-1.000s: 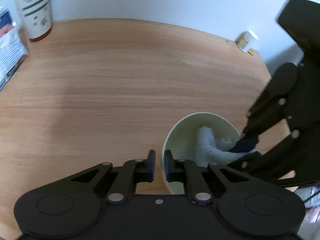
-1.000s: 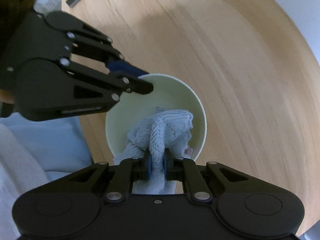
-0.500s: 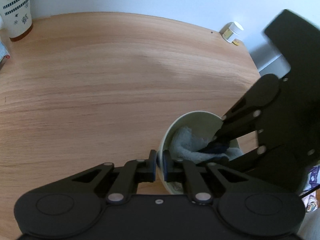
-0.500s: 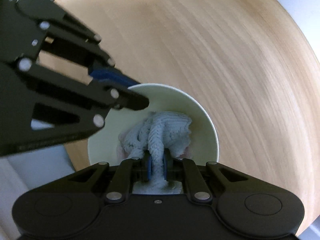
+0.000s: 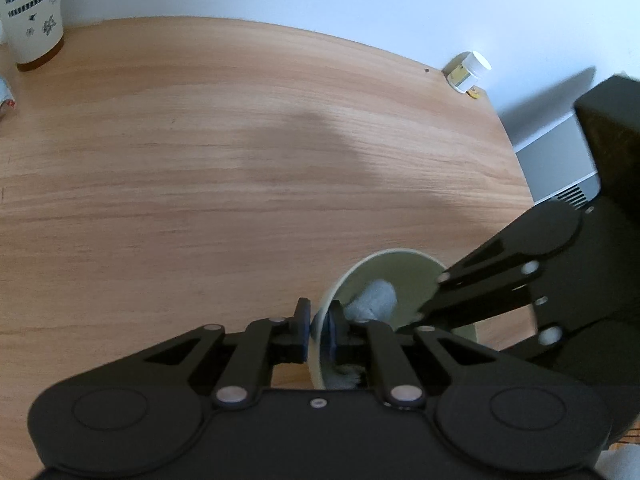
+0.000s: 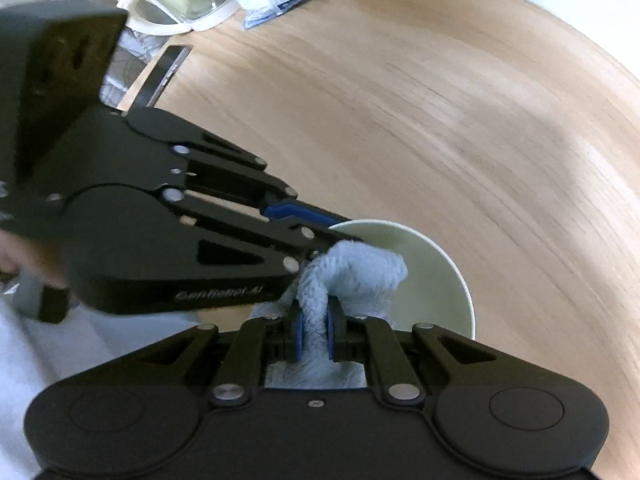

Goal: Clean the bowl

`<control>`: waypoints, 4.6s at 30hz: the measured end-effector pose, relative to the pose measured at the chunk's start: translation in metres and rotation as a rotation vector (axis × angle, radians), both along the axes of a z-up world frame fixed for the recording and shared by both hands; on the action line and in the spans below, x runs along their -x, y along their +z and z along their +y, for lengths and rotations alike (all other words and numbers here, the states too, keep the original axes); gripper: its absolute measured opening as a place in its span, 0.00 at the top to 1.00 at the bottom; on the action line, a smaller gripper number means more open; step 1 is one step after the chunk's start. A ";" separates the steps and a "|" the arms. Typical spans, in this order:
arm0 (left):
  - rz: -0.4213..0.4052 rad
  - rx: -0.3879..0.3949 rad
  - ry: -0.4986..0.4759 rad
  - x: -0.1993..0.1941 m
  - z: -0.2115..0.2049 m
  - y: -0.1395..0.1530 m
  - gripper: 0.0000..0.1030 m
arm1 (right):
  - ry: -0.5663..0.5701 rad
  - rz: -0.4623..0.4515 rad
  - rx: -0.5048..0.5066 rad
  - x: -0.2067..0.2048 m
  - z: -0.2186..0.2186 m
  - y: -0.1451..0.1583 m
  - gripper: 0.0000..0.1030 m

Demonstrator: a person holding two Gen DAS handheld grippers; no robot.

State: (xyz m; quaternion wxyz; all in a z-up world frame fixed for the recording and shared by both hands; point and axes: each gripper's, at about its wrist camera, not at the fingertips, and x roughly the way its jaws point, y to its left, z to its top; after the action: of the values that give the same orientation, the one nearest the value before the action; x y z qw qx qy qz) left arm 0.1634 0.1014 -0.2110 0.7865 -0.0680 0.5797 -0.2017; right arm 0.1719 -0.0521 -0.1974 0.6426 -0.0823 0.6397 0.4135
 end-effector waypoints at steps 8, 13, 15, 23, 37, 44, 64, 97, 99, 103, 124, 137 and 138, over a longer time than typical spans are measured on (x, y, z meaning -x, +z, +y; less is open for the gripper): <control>0.010 0.001 0.011 -0.001 0.000 -0.002 0.91 | -0.017 -0.051 0.040 0.015 0.004 -0.016 0.89; -0.011 -0.003 0.017 0.002 0.004 0.006 0.79 | -0.024 -0.095 0.108 0.022 0.013 -0.017 0.89; -0.051 -0.034 0.035 0.007 0.008 0.013 0.57 | -0.044 -0.142 0.131 0.025 0.009 -0.008 0.89; -0.060 -0.062 0.055 0.021 0.017 0.014 0.54 | -0.105 -0.261 0.049 0.041 -0.012 0.025 0.88; -0.102 -0.053 -0.085 0.029 0.001 0.012 0.79 | -0.032 -0.305 0.050 0.042 -0.021 0.014 0.88; -0.097 -0.059 -0.108 0.036 0.007 0.010 0.86 | -0.021 -0.298 0.080 0.043 -0.017 0.003 0.88; -0.087 -0.053 -0.107 0.033 0.001 0.005 0.85 | 0.051 -0.379 0.291 0.058 -0.026 0.028 0.89; -0.157 -0.104 -0.206 0.039 -0.033 0.049 0.65 | -0.579 -0.265 -0.133 0.018 -0.176 0.074 0.88; -0.150 -0.101 -0.265 0.042 -0.047 0.048 0.65 | -0.630 -0.245 -0.122 0.021 -0.191 0.066 0.88; -0.128 -0.109 -0.352 0.050 -0.070 0.042 0.64 | -0.656 -0.208 -0.116 0.033 -0.204 0.053 0.88; -0.161 -0.326 -0.468 0.076 -0.134 -0.003 0.78 | -0.723 -0.095 -0.156 0.037 -0.222 0.013 0.88; -0.254 -0.497 -0.425 0.098 -0.154 -0.014 0.81 | -0.654 -0.096 -0.177 0.049 -0.224 0.008 0.88; -0.262 -0.509 -0.417 0.099 -0.156 -0.015 0.81 | -0.649 -0.092 -0.183 0.050 -0.224 0.007 0.88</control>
State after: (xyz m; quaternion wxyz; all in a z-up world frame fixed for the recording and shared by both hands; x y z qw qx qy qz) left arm 0.0640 -0.0550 -0.2256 0.7878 0.2763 0.5071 -0.2141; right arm 0.1219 -0.2764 -0.1907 0.7737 0.1651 0.5631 0.2389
